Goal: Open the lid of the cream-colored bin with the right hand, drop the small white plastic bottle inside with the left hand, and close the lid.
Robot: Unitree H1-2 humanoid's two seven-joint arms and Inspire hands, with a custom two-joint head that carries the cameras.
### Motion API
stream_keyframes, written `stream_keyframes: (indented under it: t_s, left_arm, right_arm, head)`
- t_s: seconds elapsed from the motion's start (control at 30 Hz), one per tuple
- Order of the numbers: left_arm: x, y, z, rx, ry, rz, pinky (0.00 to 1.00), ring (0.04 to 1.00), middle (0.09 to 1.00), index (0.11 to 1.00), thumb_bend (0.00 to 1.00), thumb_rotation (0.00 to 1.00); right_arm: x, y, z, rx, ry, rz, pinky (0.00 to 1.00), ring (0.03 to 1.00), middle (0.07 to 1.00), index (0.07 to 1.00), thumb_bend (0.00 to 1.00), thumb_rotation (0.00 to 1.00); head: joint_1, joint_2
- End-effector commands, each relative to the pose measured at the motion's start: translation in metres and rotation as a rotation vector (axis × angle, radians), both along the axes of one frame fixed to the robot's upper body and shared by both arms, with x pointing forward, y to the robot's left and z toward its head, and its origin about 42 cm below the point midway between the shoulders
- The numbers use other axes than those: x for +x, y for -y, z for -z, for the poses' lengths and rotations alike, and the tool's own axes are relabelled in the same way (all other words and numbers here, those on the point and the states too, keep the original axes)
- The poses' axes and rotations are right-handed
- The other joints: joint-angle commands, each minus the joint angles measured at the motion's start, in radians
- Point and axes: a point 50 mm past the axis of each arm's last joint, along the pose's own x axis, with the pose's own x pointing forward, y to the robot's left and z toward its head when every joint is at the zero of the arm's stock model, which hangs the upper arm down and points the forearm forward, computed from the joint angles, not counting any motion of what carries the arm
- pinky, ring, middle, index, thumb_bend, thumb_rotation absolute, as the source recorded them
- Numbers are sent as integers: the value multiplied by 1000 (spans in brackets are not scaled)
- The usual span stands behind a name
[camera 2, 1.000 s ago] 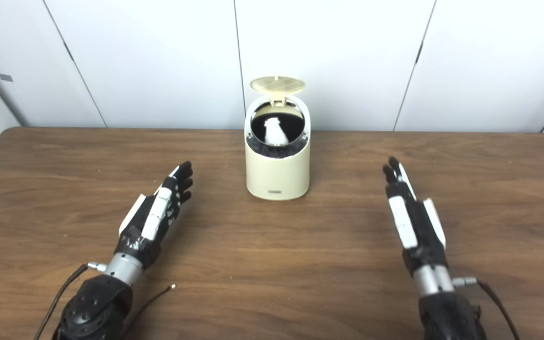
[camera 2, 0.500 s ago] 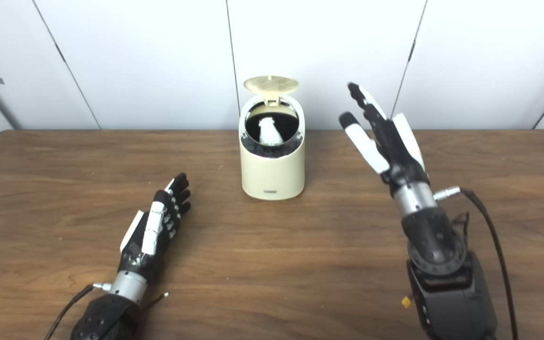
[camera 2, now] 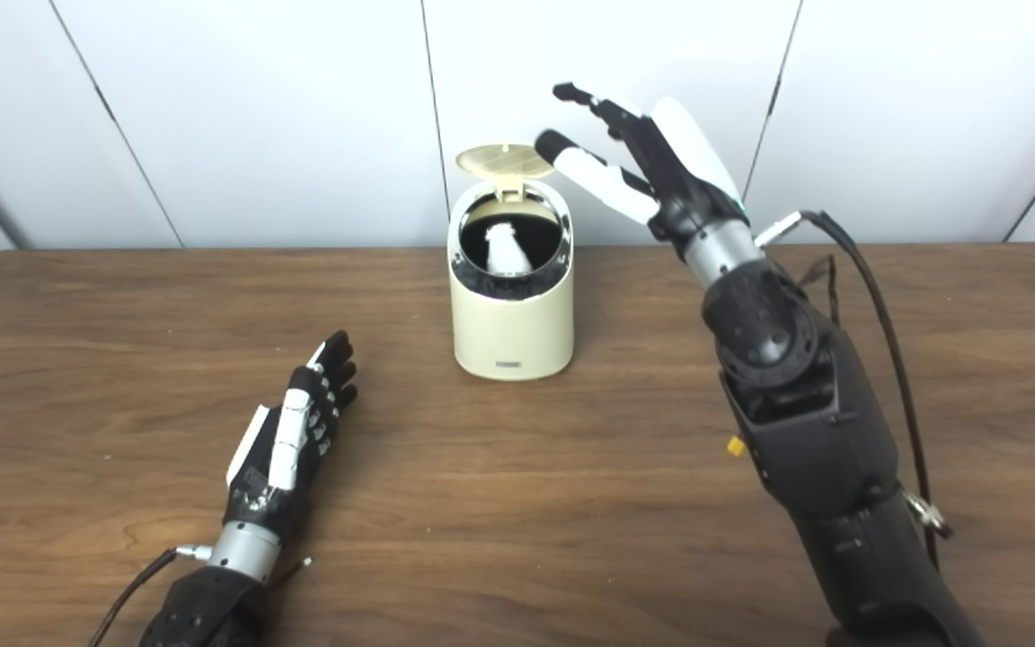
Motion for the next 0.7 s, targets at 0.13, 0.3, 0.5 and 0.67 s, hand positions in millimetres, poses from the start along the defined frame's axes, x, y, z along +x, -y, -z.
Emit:
stream_keyframes:
  t_s: [0.13, 0.3, 0.5, 0.67]
  left_arm:
    - [2, 3, -1, 16, -1, 4, 1000, 1000, 1000, 1000, 654, 1000]
    - [2, 4, -3, 7, -3, 3, 1000, 1000, 1000, 1000, 653, 1000]
    - [1, 4, -4, -4, 4, 9, 1000, 1000, 1000, 1000, 645, 1000]
    - [0, 5, -5, -36, 31, 18, 1000, 1000, 1000, 1000, 688, 1000]
  right_arm:
    - [6, -14, -34, -108, 112, -12, 895, 963, 951, 808, 611, 1000]
    - [9, -19, -35, -128, 91, -5, 969, 996, 983, 755, 691, 1000]
    - [9, -21, -35, -157, 71, -16, 1000, 1000, 993, 727, 693, 1000]
    - [9, -19, -31, -165, 61, -18, 1000, 1000, 992, 705, 662, 1000]
  head:
    - [-2, 2]
    - [-1, 3]
    - [1, 3]
    - [0, 3]
